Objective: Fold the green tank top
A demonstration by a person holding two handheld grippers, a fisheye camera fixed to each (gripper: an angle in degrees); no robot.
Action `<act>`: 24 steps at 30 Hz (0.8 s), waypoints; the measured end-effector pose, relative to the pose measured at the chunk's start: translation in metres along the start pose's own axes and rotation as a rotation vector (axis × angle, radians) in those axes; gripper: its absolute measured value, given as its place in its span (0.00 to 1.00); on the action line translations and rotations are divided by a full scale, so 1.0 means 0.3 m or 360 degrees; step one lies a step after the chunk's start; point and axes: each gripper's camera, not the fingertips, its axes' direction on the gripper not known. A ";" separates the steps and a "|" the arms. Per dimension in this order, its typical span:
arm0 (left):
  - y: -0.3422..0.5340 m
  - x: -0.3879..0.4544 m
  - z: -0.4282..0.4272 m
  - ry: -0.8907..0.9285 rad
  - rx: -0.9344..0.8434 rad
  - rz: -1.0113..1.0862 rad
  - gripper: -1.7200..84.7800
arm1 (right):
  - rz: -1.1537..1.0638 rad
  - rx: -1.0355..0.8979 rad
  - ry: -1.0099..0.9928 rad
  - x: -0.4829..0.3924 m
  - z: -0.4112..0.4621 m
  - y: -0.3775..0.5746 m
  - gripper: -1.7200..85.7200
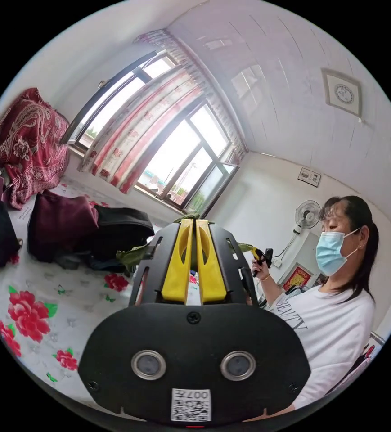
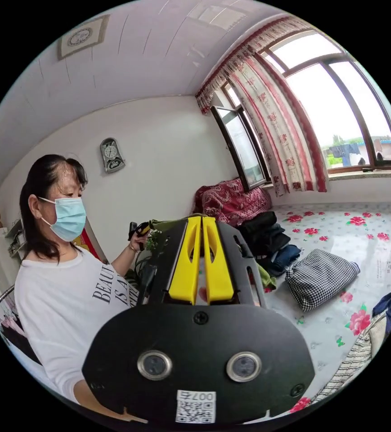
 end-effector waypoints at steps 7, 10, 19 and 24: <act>0.465 -0.216 -0.027 -0.0249 -0.0225 -0.0476 0.01 | 0.0477 -0.0436 0.0154 0.179 0.184 0.538 0.02; 0.711 -0.347 -0.032 -0.0337 -0.0360 -0.0837 0.01 | 0.0799 -0.0580 0.0120 0.289 0.271 0.812 0.02; 0.830 -0.356 -0.080 -0.0223 -0.0386 -0.0986 0.01 | 0.1185 -0.0436 0.0013 0.282 0.193 1.098 0.02; 0.860 -0.393 -0.057 -0.0214 -0.0411 -0.1062 0.01 | 0.1281 -0.0486 0.0008 0.272 0.175 1.150 0.02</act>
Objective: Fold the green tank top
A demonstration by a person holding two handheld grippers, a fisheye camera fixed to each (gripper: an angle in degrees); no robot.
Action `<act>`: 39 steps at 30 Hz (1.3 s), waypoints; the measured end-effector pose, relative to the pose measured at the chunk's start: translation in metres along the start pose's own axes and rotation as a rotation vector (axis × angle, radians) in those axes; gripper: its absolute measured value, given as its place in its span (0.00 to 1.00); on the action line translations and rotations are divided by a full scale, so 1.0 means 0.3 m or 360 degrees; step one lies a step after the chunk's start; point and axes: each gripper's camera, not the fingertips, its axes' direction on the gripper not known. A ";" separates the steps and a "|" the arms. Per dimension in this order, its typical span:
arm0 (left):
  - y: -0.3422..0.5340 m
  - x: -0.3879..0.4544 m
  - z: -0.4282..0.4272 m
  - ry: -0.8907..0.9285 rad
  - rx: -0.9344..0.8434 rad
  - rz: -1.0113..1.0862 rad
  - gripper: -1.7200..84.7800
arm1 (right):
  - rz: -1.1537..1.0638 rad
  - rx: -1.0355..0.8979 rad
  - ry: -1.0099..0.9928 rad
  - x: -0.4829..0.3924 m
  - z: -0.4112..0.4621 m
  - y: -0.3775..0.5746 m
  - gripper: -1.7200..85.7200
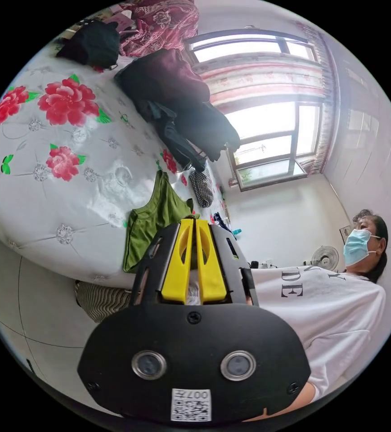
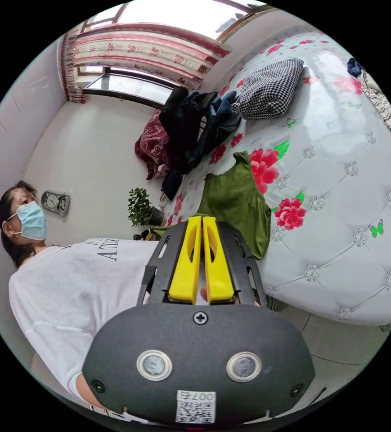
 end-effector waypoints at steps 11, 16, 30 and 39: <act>-0.658 0.452 0.118 0.0296 0.0198 0.0575 0.01 | -0.0683 0.0334 -0.0056 -0.610 -0.179 -0.657 0.02; -0.685 0.760 -0.003 0.0448 0.0377 0.0954 0.01 | -0.1128 0.0552 -0.0148 -1.003 -0.370 -0.635 0.02; -0.268 0.365 0.001 0.0149 0.0113 0.0498 0.01 | -0.0684 0.0119 0.0162 -0.514 -0.144 -0.096 0.02; -0.093 -0.011 0.122 0.0086 -0.0054 -0.0160 0.01 | -0.0027 -0.0090 0.0084 0.089 0.128 0.131 0.02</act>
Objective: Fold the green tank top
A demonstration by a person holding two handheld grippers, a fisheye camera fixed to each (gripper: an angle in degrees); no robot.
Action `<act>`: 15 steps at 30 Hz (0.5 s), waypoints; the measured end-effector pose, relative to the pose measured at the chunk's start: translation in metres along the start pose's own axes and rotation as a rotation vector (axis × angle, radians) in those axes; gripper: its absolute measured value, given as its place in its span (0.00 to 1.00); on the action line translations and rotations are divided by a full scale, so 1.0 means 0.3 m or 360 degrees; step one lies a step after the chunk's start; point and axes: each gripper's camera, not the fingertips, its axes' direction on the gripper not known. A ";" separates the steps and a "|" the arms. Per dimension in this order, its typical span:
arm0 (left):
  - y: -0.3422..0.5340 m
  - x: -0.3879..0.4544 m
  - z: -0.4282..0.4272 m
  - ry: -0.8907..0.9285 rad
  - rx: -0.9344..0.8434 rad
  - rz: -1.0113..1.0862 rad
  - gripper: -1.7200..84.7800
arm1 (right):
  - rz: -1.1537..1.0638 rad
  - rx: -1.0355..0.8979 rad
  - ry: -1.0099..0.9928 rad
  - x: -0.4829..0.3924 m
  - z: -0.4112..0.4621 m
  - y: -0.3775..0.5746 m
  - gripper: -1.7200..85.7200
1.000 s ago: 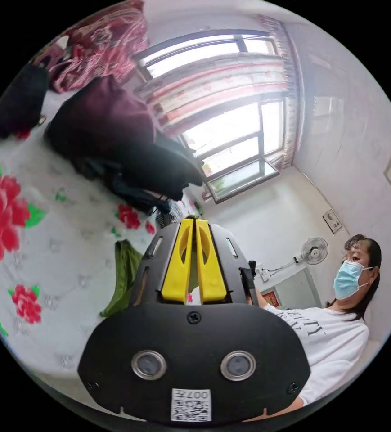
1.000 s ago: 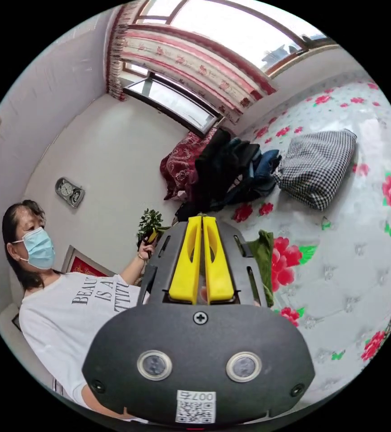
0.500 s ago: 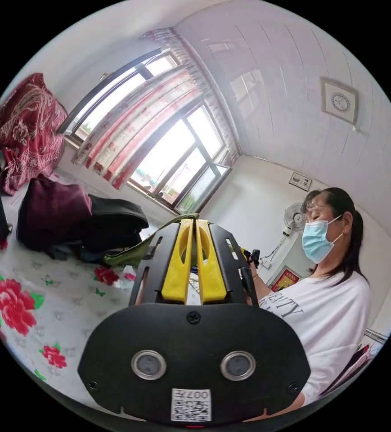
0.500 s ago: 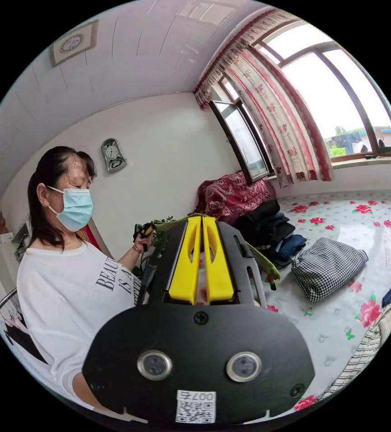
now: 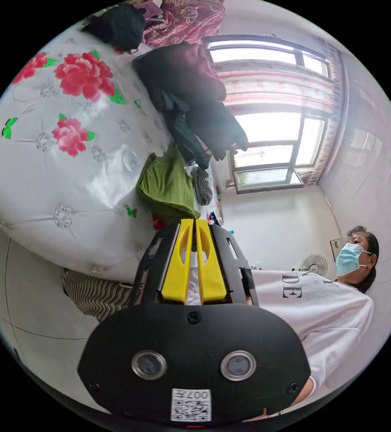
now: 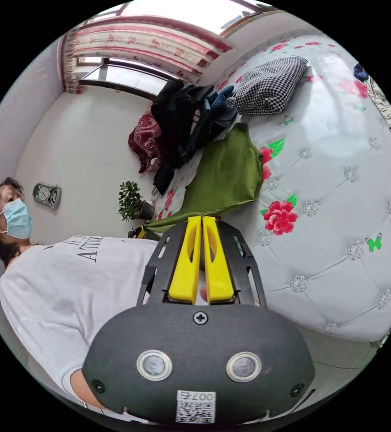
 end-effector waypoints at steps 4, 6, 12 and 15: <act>0.009 0.011 0.019 0.0002 -0.0058 -0.0033 0.01 | 0.0054 -0.0034 -0.0037 0.053 0.024 0.043 0.02; -0.010 0.023 0.029 0.0029 -0.0032 -0.0051 0.01 | 0.0061 -0.0030 -0.0076 0.070 0.025 0.040 0.02; -0.273 0.045 0.161 0.0034 0.0023 -0.0103 0.02 | 0.0041 0.0009 -0.0129 0.131 0.071 -0.190 0.02; -0.453 0.043 0.296 -0.0074 0.0066 -0.0179 0.04 | 0.0124 0.0080 0.0031 0.182 0.148 -0.393 0.02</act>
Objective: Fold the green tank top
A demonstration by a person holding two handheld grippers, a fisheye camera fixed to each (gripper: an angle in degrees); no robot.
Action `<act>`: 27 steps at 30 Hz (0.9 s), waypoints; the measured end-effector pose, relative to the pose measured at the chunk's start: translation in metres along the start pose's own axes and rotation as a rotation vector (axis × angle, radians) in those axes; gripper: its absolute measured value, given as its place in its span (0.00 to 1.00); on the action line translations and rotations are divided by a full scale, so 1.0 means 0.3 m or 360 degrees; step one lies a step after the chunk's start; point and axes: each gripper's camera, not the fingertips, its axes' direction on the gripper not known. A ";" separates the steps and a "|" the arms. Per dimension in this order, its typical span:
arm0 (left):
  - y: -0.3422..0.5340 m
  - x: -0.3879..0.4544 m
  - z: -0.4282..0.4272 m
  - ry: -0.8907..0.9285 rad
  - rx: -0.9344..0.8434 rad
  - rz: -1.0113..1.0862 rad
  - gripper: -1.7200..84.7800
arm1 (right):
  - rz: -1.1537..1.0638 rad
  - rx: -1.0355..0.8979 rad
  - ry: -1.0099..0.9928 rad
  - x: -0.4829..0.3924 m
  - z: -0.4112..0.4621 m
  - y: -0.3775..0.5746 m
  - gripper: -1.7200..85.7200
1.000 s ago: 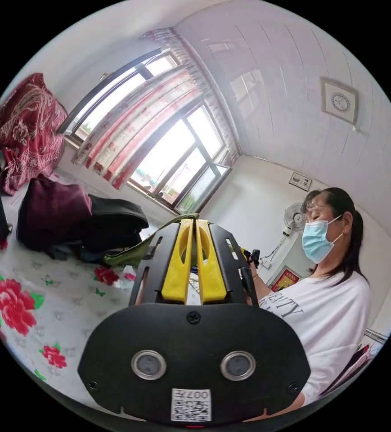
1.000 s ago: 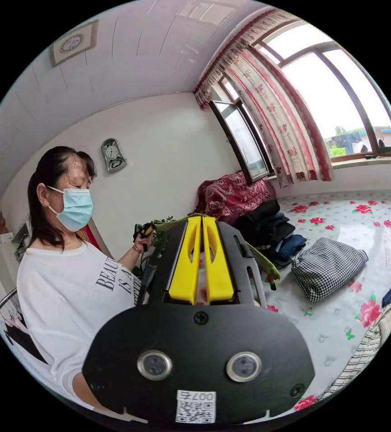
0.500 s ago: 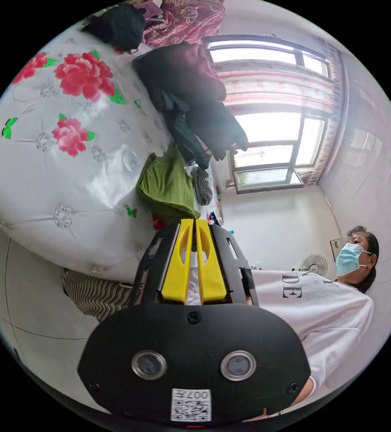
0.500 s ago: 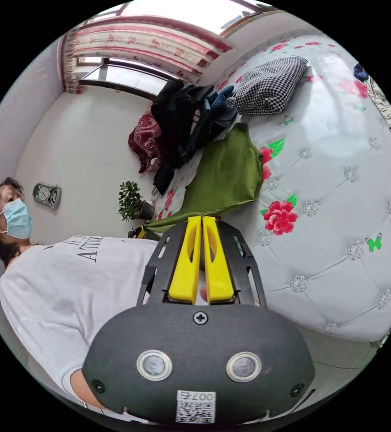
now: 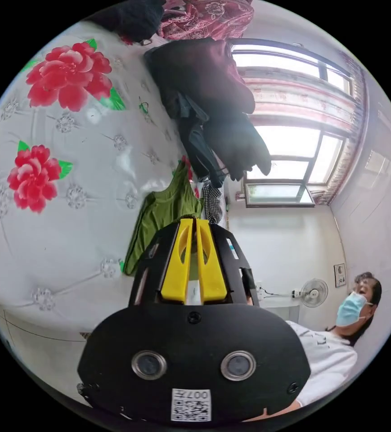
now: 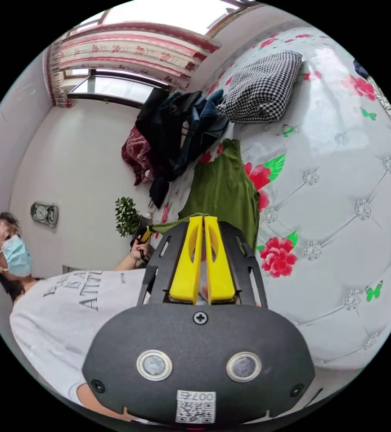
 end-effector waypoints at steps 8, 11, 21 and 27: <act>-0.130 0.110 0.177 -0.0434 0.0031 0.0088 0.13 | 0.0102 0.0043 0.0379 0.069 0.191 -0.114 0.05; -0.047 0.116 0.215 -0.0620 -0.0187 0.0224 0.13 | 0.0076 -0.0060 0.0460 0.100 0.224 0.015 0.05; 0.116 0.095 0.379 -0.1205 -0.0526 0.0369 0.04 | 0.0068 -0.0286 0.0592 0.137 0.421 0.148 0.04; 0.094 0.092 0.333 -0.0984 -0.0527 0.0335 0.01 | -0.0036 -0.0359 0.0569 -0.001 0.420 0.103 0.02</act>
